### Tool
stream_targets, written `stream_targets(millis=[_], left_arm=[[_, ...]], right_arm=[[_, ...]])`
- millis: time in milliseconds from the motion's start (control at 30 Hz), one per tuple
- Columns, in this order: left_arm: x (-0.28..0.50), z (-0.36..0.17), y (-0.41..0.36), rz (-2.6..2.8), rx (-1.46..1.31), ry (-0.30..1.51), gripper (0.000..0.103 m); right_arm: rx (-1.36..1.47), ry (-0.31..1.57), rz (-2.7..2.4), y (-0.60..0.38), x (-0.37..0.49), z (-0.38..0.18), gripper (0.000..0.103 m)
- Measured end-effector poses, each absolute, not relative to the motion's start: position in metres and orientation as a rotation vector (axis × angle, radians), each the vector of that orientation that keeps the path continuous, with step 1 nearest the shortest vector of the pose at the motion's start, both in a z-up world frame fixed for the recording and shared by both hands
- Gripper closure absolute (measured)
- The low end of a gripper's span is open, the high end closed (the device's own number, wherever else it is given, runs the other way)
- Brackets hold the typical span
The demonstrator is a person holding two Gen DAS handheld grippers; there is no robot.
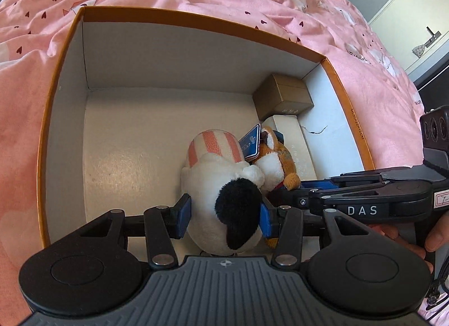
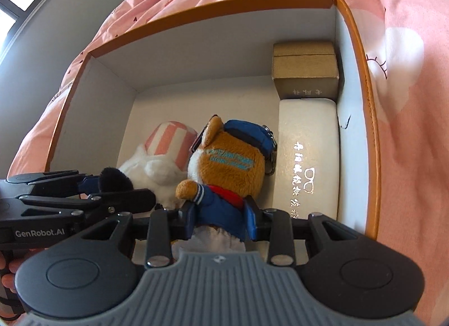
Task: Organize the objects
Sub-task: 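Carry both plush toys over the box and lower them inside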
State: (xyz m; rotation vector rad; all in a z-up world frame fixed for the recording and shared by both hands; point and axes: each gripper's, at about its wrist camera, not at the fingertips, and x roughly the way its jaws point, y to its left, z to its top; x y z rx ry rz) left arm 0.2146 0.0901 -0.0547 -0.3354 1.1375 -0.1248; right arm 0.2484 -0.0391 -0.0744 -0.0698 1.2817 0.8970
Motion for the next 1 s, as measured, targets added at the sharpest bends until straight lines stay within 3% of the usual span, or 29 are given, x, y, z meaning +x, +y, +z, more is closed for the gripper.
stream_targets(millis=[500,1000], left_arm=[[0.219,-0.062,0.076,-0.126,-0.251,1.135,0.044],[0.211,-0.042,0.073,-0.120,-0.191,1.063,0.036]], right_arm=[[-0.169,1.304,0.871,-0.025,0.242,-0.092,0.061],[-0.228,1.206,0.879,-0.029,0.233,-0.063,0.048]])
